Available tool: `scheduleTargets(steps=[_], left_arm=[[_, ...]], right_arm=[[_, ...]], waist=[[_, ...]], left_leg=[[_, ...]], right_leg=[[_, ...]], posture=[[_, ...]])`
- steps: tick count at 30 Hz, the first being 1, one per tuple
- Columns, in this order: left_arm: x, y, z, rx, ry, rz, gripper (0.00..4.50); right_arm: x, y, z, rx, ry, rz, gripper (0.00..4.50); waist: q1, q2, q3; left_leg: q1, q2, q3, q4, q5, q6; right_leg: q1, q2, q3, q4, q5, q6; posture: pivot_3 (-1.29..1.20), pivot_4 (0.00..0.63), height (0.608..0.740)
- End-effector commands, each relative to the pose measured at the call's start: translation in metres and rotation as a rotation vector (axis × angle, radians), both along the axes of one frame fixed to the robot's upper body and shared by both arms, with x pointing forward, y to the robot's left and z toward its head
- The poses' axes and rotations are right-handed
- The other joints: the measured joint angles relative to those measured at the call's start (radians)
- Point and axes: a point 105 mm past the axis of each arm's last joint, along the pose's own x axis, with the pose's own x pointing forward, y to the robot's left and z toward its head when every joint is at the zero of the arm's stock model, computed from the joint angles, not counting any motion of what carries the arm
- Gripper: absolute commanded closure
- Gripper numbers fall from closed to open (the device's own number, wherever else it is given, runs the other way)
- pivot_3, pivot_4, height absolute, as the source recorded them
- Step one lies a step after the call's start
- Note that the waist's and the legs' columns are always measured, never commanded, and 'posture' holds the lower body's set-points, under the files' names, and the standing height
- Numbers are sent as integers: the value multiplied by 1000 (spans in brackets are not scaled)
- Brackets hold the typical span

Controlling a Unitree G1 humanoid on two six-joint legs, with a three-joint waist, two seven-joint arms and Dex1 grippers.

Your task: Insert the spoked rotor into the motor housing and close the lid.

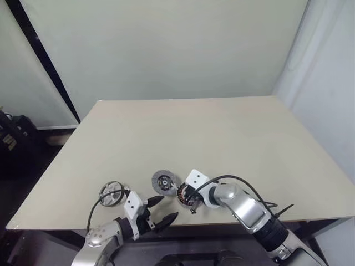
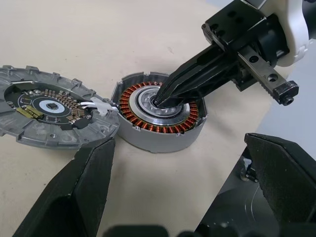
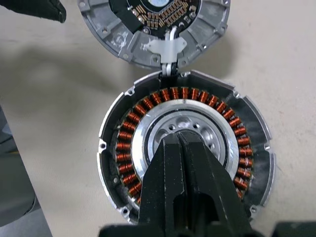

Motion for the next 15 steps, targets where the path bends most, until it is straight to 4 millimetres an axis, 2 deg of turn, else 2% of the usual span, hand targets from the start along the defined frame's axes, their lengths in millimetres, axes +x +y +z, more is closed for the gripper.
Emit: scheduleTargets(steps=[1,4,13,15], left_arm=[[4,1,12,4,-59,0,0],[3,1,11,2,-59,2,0],[4,3,11,-20,-50,32,0],[4,6,13,-37,-47,64,0]], right_arm=[[-1,7,2,9,-20,27,4469],[2,6,9,22,-36,18,4469],[28,-9,46,96,-181,-48,4469],[27,-13,47,116,-178,-44,4101]], waist=[[0,0,0],[0,0,0],[1,0,0],[0,0,0]], left_leg=[[0,0,0,0,0,0],[0,0,0,0,0,0],[0,0,0,0,0,0],[0,0,0,0,0,0]], right_leg=[[0,0,0,0,0,0],[0,0,0,0,0,0],[0,0,0,0,0,0],[0,0,0,0,0,0]], posture=[[0,0,740],[0,0,740],[0,0,740],[0,0,740]])
